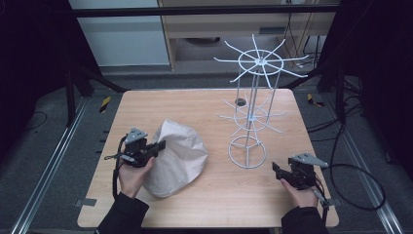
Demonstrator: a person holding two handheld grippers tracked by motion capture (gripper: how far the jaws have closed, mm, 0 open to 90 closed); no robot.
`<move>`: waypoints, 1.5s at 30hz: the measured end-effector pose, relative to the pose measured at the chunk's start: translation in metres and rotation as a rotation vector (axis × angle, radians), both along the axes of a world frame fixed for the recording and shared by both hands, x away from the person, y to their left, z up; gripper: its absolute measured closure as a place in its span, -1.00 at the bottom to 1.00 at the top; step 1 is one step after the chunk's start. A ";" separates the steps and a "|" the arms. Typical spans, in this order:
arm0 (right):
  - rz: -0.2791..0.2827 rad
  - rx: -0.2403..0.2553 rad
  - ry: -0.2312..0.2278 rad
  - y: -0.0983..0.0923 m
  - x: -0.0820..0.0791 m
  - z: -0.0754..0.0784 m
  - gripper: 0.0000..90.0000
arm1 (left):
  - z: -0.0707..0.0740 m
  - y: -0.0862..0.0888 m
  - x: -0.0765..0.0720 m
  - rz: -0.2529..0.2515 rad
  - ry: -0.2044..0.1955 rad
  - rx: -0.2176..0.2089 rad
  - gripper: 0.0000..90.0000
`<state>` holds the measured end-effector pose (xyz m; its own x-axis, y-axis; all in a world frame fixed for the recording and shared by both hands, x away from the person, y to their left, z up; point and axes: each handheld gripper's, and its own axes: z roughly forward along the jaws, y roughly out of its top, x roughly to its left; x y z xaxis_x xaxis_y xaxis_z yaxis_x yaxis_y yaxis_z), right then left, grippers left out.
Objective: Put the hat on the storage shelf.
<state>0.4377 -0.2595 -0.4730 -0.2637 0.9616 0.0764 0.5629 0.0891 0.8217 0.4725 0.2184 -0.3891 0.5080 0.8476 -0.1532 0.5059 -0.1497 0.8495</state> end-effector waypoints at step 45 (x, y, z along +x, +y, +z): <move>0.002 0.004 -0.020 -0.001 -0.001 0.000 -0.25 | 0.081 0.014 -0.065 -0.062 -0.338 -0.196 0.97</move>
